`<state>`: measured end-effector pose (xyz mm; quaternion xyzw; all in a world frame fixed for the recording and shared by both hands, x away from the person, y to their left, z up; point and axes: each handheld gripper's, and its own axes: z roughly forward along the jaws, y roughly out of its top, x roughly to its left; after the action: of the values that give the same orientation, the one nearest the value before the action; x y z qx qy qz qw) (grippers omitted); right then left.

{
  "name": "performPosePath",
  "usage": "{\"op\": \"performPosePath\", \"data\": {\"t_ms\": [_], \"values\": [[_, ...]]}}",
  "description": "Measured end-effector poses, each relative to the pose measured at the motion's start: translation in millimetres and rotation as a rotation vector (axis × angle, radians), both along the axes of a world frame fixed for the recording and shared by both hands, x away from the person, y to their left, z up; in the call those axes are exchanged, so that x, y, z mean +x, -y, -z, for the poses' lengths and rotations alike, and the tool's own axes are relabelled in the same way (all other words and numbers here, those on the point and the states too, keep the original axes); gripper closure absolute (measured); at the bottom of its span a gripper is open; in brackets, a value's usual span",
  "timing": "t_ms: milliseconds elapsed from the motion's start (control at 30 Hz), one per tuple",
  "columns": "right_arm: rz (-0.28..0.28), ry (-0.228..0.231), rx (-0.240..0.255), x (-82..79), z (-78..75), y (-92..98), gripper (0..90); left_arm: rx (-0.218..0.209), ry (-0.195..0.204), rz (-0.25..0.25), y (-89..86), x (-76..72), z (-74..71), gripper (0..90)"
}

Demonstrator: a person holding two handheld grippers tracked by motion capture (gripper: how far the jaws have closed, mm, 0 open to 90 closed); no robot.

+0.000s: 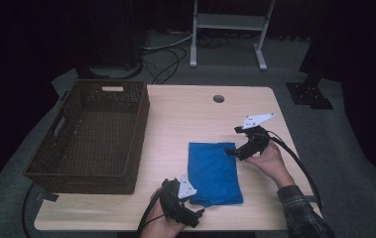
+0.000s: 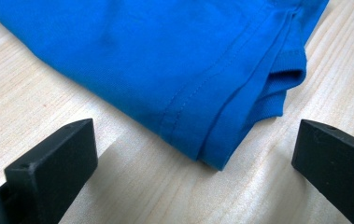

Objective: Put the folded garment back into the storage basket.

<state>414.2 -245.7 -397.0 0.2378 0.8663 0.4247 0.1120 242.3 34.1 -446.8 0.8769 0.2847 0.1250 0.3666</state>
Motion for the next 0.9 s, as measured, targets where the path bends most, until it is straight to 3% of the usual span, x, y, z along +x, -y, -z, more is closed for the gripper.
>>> {"op": "performPosePath", "data": {"t_ms": [267, 367, 633, 767, 900], "values": [[0.065, -0.052, 0.016, 28.5, 14.5, 12.8, 0.0, 0.005, 0.0, 0.003, -0.3, 0.1, -0.2, 0.0], [0.075, -0.062, -0.011, 35.2, 22.1, 13.9, 0.3, 0.007, 0.001, 0.015, -0.2, -0.2, -0.3, 0.0], [0.073, -0.089, -0.082, 35.8, 40.7, 10.6, 1.4, 0.008, -0.001, 0.019, -0.2, -0.4, -0.4, 0.0], [0.07, -0.084, -0.041, 32.4, 45.4, 15.2, 5.0, 0.008, -0.001, 0.019, -0.1, -0.4, -0.3, 0.0], [0.074, -0.109, -0.024, 32.1, 48.3, 16.6, 6.6, 0.008, -0.001, 0.019, -0.1, -0.4, -0.3, 0.0]]}}
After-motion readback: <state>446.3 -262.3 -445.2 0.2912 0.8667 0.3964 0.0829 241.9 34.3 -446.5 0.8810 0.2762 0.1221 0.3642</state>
